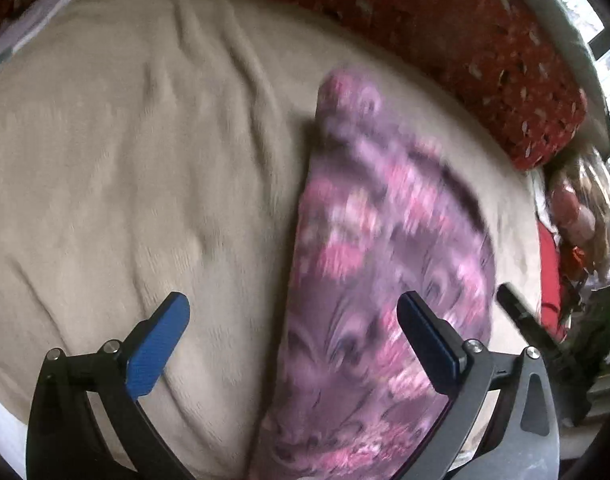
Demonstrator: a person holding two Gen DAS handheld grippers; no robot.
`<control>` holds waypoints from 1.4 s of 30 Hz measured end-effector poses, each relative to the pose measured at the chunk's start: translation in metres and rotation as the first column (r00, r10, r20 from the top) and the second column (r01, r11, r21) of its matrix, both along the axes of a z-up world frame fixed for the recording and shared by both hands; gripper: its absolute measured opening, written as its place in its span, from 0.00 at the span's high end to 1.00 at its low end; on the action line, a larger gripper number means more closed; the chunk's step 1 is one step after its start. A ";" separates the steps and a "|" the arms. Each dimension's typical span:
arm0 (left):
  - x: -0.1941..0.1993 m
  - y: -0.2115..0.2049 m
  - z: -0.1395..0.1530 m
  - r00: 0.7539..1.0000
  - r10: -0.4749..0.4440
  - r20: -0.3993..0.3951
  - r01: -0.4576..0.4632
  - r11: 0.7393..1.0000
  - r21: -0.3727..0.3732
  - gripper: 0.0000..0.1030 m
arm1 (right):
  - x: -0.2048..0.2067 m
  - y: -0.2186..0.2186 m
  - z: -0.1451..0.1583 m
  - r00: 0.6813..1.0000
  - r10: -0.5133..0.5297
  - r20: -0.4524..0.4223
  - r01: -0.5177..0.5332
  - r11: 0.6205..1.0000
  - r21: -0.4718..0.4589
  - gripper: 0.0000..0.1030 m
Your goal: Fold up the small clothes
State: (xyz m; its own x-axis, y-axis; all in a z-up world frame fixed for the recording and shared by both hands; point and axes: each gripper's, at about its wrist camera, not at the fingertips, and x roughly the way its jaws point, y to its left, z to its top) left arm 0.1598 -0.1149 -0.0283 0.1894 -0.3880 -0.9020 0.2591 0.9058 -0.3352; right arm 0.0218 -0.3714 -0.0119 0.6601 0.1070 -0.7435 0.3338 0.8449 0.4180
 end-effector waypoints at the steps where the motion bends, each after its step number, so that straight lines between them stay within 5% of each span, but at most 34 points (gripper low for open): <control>1: -0.003 -0.002 -0.007 1.000 -0.007 -0.022 0.008 1.000 0.029 0.00 | 0.000 0.007 -0.014 0.997 0.023 -0.071 -0.026 0.999 -0.033 0.58; 2: -0.007 -0.003 -0.010 1.000 -0.015 -0.020 0.016 0.998 0.057 0.00 | 0.001 0.011 -0.026 0.990 0.047 -0.132 -0.055 0.997 -0.058 0.54; 9: -0.051 0.022 0.013 0.997 -0.043 0.064 0.042 0.999 0.027 0.00 | -0.051 0.035 0.007 0.997 0.079 -0.023 -0.080 0.993 -0.081 0.50; 12: -0.055 0.021 -0.010 0.999 -0.053 0.011 0.052 0.994 0.101 0.00 | -0.057 0.050 -0.018 0.984 0.099 -0.146 -0.123 0.978 -0.166 0.41; 17: -0.085 0.042 0.011 0.991 -0.082 0.105 0.071 0.992 0.101 0.00 | -0.084 0.047 -0.003 0.990 0.013 -0.141 -0.036 0.986 -0.162 0.32; 21: -0.113 0.063 0.026 0.971 -0.095 0.217 0.063 0.987 0.151 0.00 | -0.111 0.053 0.014 0.985 0.013 -0.174 -0.065 0.951 -0.301 0.31; 26: -0.145 0.077 0.026 0.949 -0.114 0.295 0.055 0.978 0.202 0.00 | -0.140 0.065 0.027 0.987 -0.014 -0.157 -0.038 0.946 -0.321 0.21; 36: -0.169 0.047 0.033 0.916 -0.200 0.349 0.123 0.965 0.231 0.00 | -0.163 0.081 0.053 0.991 0.015 -0.130 -0.079 0.860 -0.504 0.21; 39: -0.171 0.046 0.036 0.916 -0.198 0.348 0.123 0.966 0.227 0.00 | -0.166 0.079 0.064 0.990 0.017 -0.143 -0.105 0.770 -0.629 0.21; 41: -0.172 0.046 0.037 0.918 -0.192 0.348 0.116 0.967 0.227 0.00 | -0.168 0.080 0.069 0.987 0.005 -0.162 -0.128 0.643 -0.755 0.21; 42: -0.172 0.046 0.037 0.919 -0.186 0.347 0.111 0.968 0.226 0.00 | -0.169 0.081 0.069 0.985 -0.004 -0.173 -0.143 0.548 -0.824 0.20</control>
